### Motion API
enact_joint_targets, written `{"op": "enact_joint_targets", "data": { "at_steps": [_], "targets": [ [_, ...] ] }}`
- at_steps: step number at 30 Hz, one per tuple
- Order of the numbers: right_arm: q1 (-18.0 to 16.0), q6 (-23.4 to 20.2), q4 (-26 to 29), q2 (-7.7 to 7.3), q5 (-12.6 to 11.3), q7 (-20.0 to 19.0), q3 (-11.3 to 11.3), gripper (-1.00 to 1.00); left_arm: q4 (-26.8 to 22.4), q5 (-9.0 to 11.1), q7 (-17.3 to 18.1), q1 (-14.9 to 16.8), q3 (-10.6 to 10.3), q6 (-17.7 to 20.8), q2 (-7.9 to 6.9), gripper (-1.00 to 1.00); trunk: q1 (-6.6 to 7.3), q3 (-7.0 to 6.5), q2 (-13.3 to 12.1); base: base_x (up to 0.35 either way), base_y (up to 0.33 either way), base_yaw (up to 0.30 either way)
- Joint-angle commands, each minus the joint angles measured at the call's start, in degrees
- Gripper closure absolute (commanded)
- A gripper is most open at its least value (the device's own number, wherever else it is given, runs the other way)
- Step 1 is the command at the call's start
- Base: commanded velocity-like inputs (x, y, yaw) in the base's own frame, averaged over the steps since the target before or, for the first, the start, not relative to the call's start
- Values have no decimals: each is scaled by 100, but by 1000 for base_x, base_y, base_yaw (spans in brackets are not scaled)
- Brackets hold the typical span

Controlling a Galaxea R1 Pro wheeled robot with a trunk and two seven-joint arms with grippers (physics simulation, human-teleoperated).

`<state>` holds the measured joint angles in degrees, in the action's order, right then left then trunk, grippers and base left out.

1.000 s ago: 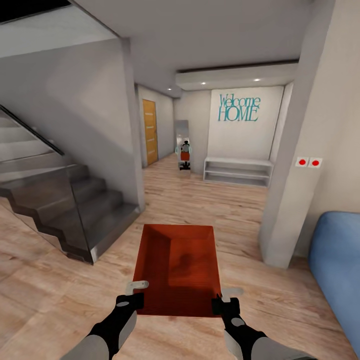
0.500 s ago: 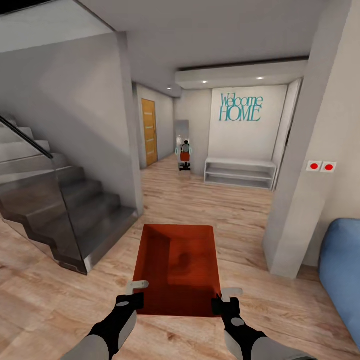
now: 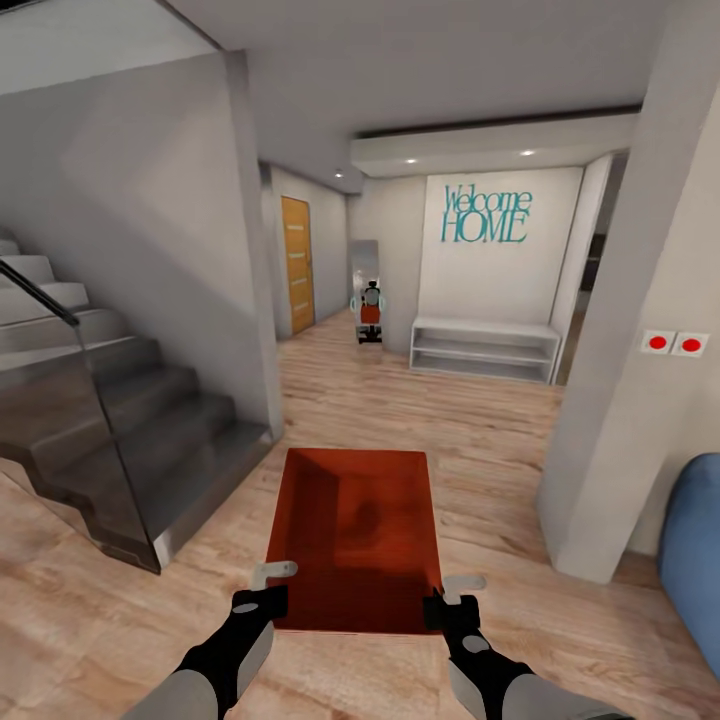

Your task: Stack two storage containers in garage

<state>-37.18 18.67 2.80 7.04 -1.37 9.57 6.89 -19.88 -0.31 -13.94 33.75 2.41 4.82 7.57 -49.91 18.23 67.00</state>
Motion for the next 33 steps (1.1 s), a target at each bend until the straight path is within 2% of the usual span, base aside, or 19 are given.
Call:
{"op": "enact_joint_targets", "data": {
  "at_steps": [1,33],
  "targets": [
    [-8,40,10,-1,-66,54,-110,100,4,31,-29,0,66,36,5,100,-3,6,4,322,0,0],
    [-8,40,10,-1,-66,52,-111,100,2,31,-24,0,66,36,6,100,-3,6,4,322,0,0]
  ]
}}
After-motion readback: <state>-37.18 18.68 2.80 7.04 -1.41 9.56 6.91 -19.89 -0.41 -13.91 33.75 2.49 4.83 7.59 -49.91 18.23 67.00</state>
